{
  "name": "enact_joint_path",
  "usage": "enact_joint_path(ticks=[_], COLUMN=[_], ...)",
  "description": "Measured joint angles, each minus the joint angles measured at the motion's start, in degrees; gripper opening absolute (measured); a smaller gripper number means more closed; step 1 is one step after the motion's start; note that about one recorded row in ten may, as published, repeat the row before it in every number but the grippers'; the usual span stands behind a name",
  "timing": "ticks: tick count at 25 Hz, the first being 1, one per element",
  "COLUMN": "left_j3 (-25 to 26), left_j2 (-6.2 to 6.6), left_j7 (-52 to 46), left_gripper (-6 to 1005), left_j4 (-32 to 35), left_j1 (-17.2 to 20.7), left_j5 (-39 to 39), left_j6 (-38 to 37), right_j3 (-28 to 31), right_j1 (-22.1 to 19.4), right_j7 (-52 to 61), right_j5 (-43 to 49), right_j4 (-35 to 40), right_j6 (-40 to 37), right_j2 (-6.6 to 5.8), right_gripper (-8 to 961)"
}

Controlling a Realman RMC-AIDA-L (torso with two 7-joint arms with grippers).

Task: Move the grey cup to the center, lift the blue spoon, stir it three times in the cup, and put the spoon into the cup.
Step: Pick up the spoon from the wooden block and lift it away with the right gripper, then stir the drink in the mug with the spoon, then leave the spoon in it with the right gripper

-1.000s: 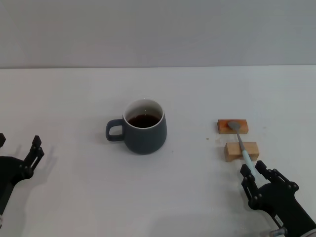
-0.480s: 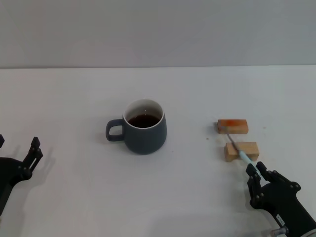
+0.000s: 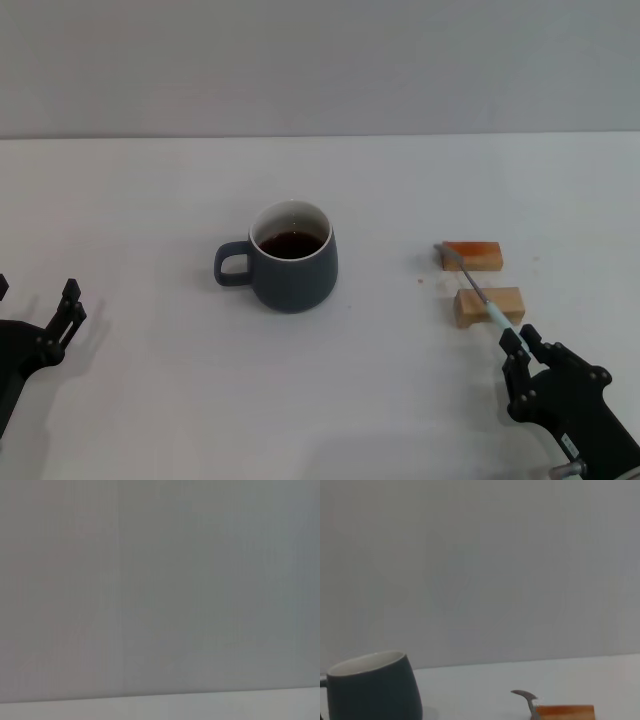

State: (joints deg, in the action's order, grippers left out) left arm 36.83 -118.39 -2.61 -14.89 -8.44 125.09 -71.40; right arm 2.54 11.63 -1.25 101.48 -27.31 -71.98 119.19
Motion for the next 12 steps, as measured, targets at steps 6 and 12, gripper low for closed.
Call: enact_joint_path(ticks=[6,12], left_j3=[0.0,-0.4], left_j2=[0.0,0.01], left_j7=[0.0,0.0], left_gripper=[858,858], left_j4=[-0.1,-0.3], left_j1=[0.2,0.5], left_j5=[0.1,0.1], left_j6=[0.0,0.0], right_j3=[0.4,1.3], right_j1=[-0.9,-0.2], right_j7=[-5.6,-11.3], right_j5=[0.0,-0.3], right_j4=[-6.7,-19.4], right_j6=[-2.6,-1.6], right_j2=[-1.96,-8.27], right_gripper=[160,160])
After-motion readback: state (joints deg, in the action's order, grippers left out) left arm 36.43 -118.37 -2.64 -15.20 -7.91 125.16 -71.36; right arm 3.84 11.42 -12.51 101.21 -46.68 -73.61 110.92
